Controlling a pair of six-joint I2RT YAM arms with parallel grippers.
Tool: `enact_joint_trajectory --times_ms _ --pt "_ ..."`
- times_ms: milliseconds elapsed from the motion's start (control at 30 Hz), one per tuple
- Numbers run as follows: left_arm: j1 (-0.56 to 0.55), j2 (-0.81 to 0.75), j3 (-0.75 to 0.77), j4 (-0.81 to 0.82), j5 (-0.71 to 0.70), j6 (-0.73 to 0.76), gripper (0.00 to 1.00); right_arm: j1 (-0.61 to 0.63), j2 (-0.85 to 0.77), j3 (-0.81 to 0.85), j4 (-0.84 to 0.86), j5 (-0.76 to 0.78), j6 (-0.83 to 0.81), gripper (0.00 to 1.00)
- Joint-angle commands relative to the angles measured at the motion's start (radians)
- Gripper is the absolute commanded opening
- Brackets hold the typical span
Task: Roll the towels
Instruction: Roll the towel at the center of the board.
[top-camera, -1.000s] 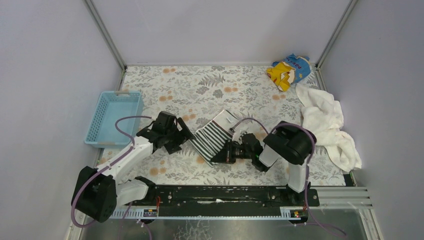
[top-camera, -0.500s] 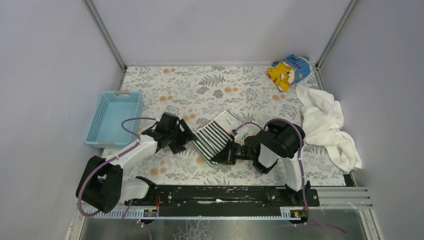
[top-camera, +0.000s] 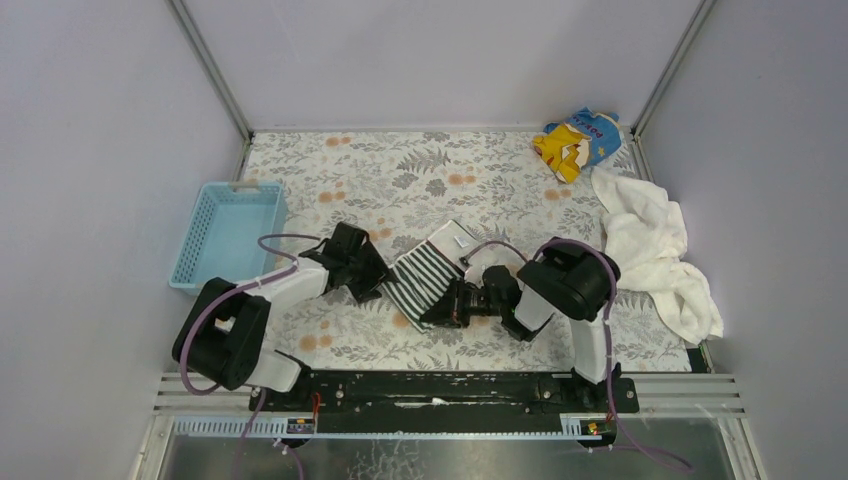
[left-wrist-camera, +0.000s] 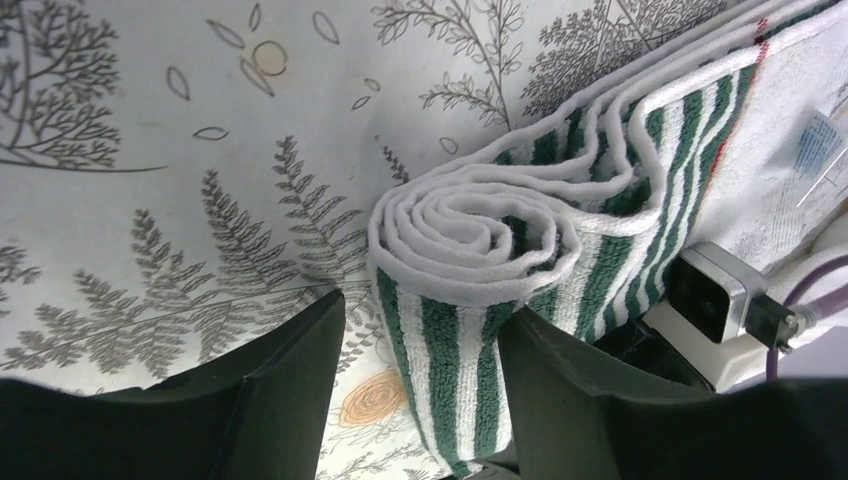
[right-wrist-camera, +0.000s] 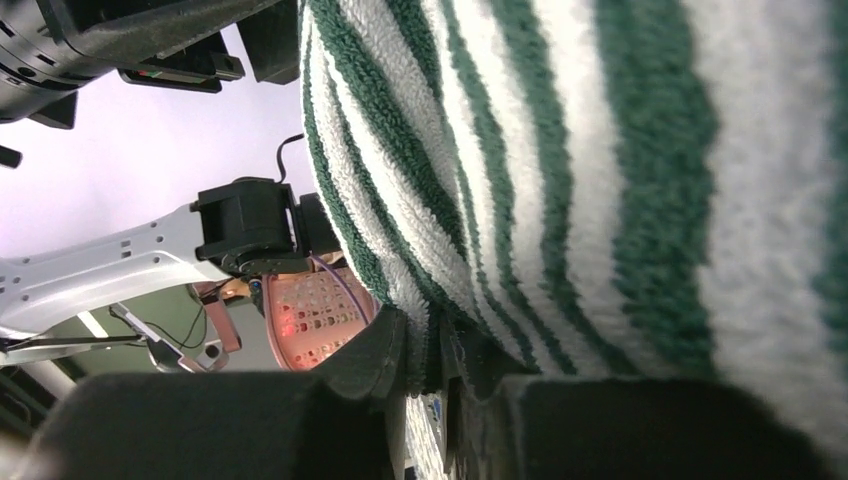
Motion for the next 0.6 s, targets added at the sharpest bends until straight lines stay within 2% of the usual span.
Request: enact_joint_trajectory --times_ms 0,267,433,567 --pt "-0.007 0.079 0.005 -0.022 -0.073 -0.002 0.56 -0.002 -0.103 0.050 -0.313 -0.008 -0.127 0.20" --pt "-0.015 0.136 0.009 -0.080 -0.144 -0.007 0.51 0.000 -0.309 0.155 -0.814 0.047 -0.380 0.45" --pt "-0.017 0.150 0.024 -0.109 -0.164 0.002 0.50 0.027 -0.466 0.275 -1.189 0.175 -0.570 0.58" --pt "-0.022 0.154 0.044 -0.128 -0.178 0.007 0.50 0.085 -0.528 0.394 -1.458 0.317 -0.707 0.65"
